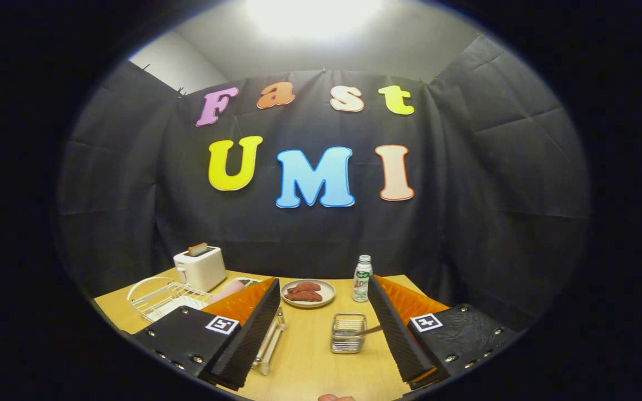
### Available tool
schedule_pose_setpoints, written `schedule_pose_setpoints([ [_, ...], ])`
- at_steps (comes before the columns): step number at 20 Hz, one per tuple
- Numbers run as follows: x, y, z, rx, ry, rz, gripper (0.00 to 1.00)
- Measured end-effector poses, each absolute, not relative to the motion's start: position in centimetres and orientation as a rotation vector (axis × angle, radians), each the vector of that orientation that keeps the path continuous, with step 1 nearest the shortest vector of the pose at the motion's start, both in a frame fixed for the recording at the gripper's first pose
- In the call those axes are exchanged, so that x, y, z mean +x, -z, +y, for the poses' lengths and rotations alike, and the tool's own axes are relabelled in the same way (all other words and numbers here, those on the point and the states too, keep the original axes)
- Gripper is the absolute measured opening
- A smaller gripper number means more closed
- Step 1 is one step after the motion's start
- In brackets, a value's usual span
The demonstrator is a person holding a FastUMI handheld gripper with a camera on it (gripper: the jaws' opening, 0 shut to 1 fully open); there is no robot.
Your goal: Take the plate from the dish rack, then take the spoon from the basket and place it into the plate.
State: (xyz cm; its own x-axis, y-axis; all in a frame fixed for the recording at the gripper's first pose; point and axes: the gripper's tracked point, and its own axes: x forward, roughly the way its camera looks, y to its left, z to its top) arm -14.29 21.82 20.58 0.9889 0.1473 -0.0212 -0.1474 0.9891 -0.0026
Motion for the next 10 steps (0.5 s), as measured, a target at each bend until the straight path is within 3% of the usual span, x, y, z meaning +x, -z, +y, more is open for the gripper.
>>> schedule_pose_setpoints([
  [4, -11.8, -21.9, 27.1, 0.017, -0.224, 0.047, 0.96],
  [10, -6.9, -19.7, 32.3, 0.065, -0.286, 0.232, 0.96],
])
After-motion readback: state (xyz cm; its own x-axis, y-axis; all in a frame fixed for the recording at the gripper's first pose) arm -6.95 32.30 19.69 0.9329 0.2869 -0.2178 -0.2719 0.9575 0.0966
